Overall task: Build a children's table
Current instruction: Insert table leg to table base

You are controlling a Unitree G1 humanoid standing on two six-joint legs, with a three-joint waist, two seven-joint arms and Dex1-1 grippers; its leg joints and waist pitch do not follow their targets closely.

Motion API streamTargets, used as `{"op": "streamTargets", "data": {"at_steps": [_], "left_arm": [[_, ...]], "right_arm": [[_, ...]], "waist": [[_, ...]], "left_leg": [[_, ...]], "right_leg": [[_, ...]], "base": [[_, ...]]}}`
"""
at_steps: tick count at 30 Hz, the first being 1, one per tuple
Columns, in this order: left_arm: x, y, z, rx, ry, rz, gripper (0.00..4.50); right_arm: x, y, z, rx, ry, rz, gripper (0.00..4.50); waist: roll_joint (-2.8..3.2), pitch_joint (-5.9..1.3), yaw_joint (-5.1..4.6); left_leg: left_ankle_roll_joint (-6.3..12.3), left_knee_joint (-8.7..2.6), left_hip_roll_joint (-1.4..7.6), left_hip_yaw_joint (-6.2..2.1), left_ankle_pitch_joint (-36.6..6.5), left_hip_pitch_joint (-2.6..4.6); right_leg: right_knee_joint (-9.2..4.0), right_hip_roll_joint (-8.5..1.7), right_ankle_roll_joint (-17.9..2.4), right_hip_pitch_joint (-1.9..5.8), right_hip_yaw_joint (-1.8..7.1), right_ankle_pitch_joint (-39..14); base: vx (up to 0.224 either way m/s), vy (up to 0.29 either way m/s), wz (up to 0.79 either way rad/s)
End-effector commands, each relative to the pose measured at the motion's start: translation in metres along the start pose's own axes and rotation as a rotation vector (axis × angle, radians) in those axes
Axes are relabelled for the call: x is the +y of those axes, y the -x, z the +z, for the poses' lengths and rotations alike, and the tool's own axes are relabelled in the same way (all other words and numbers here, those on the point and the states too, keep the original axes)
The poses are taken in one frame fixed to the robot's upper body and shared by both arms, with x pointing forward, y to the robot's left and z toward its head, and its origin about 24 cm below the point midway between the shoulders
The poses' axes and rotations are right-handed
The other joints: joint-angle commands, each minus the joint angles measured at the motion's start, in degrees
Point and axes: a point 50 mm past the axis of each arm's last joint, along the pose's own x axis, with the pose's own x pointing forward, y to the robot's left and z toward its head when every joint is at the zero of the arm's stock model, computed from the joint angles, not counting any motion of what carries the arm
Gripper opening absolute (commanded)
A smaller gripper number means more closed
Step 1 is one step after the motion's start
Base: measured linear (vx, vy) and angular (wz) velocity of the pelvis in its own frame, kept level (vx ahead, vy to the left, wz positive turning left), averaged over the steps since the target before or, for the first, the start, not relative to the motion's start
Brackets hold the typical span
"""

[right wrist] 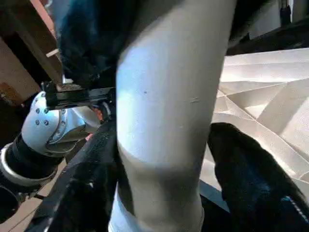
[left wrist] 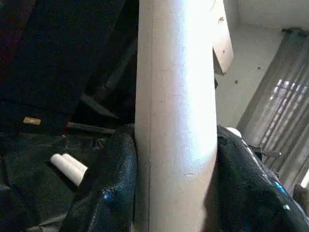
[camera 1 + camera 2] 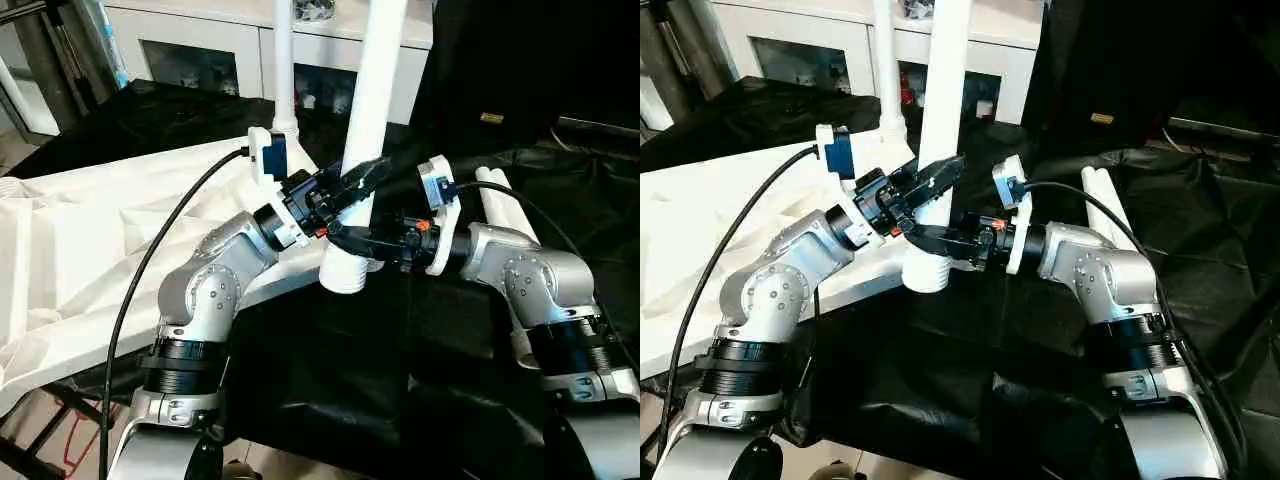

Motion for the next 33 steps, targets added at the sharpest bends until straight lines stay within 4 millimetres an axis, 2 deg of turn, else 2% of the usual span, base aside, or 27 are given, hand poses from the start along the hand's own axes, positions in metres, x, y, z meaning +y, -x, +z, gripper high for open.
{"op": "streamTargets", "data": {"at_steps": [1,4,5,12,17,22,23,27,29,33], "left_arm": [[-0.011,-0.010,0.007,-0.034,0.010,-0.073,1.93],[-0.010,-0.010,0.010,-0.049,0.015,-0.064,1.93],[-0.010,-0.010,0.011,-0.054,0.018,-0.063,2.49],[-0.004,-0.014,0.025,-0.100,-0.004,-0.018,3.06],[-0.004,-0.017,0.036,-0.103,-0.036,-0.048,3.06],[-0.003,-0.018,0.037,-0.100,-0.038,-0.039,3.06],[-0.003,-0.018,0.035,-0.087,-0.039,-0.033,2.78],[-0.001,-0.017,0.028,-0.039,-0.044,-0.021,2.66],[0.002,-0.016,0.025,-0.020,-0.037,0.001,2.27],[0.005,-0.015,0.025,-0.023,-0.036,0.020,2.20]], "right_arm": [[-0.006,0.005,0.003,0.012,0.016,-0.063,2.58],[-0.007,0.006,0.004,0.006,0.016,-0.072,2.33],[-0.007,0.006,0.004,0.003,0.017,-0.074,2.22],[-0.010,0.006,0.004,0.020,0.032,-0.090,1.90],[-0.010,0.005,-0.001,0.052,0.043,-0.087,1.89],[-0.011,0.004,-0.006,0.070,0.047,-0.094,1.89],[-0.011,0.003,-0.007,0.081,0.053,-0.092,1.89],[-0.009,0.002,-0.010,0.094,0.058,-0.079,1.89],[-0.008,0.002,-0.011,0.102,0.063,-0.073,1.89],[-0.009,0.002,-0.011,0.104,0.065,-0.076,1.89]], "waist": [[-0.61,-4.78,0.07],[-0.70,-4.81,0.04],[-0.72,-4.82,0.04],[-0.66,-4.84,0.18],[-0.85,-4.88,0.22],[-0.65,-4.88,0.20],[-0.65,-4.89,0.20],[-0.60,-4.86,0.20],[-0.53,-4.83,0.24],[-0.57,-4.97,0.27]], "left_leg": [[3.49,-3.01,0.52,0.37,0.0,-0.26],[3.44,-2.97,0.49,0.37,-0.1,-0.25],[3.42,-2.95,0.45,0.40,-0.1,-0.26],[3.42,-2.86,0.35,0.41,0.1,-0.24],[3.53,-2.85,0.37,0.33,0.4,-0.31],[3.69,-2.81,0.39,0.32,0.4,-0.29],[3.63,-2.82,0.42,0.31,0.3,-0.27],[3.47,-2.84,0.45,0.31,-0.2,-0.22],[3.43,-2.88,0.48,0.31,-0.4,-0.20],[3.43,-2.80,0.39,0.29,-0.1,-0.20]], "right_leg": [[-3.62,-3.47,-12.6,4.44,2.28,-0.5],[-3.64,-3.47,-12.6,4.48,2.27,-0.5],[-3.65,-3.46,-12.6,4.50,2.28,-0.5],[-3.65,-3.38,-12.7,4.41,2.25,-0.1],[-3.47,-3.49,-12.6,4.59,2.23,0.1],[-3.44,-3.47,-13.0,4.51,2.18,0.3],[-3.46,-3.50,-13.0,4.50,2.18,0.2],[-3.49,-3.50,-12.8,4.48,2.22,-0.3],[-3.52,-3.52,-12.7,4.45,2.22,-0.5],[-3.43,-3.48,-13.0,4.53,2.22,0.3]], "base": [[0.000,0.000,0.00],[0.000,0.000,0.00],[0.000,0.000,0.00],[0.000,0.000,0.00],[0.000,0.000,0.00],[0.000,0.000,0.00],[0.000,0.000,0.00],[0.000,0.000,0.00],[0.000,0.000,0.00],[0.000,0.000,0.00]]}}
